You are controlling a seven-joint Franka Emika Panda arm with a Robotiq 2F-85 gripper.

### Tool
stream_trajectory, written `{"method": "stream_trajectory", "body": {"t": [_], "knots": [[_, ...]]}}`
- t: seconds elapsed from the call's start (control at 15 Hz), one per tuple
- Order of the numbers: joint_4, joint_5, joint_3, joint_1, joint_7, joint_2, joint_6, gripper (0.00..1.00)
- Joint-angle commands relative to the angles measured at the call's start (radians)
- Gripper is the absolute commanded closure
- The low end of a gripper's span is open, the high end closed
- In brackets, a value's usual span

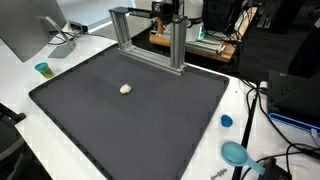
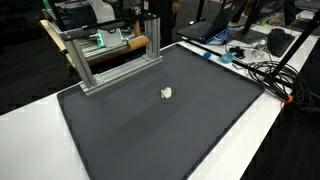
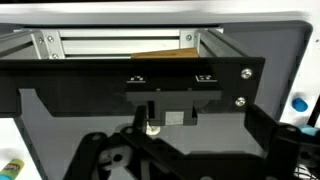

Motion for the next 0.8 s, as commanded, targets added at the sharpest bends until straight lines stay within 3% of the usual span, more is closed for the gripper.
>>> {"method": "stream_trajectory", "body": {"t": [0.0,0.07,0.73], "knots": [[-0.039,-0.039,0.020,-0.020,0.028,-0.007,0.097,0.00],[-0.014,-0.018,0.005,-0.002,0.009,0.001,0.048,0.00],[-0.034,-0.016,-0.017,-0.003,-0.010,0.048,0.122,0.00]]}}
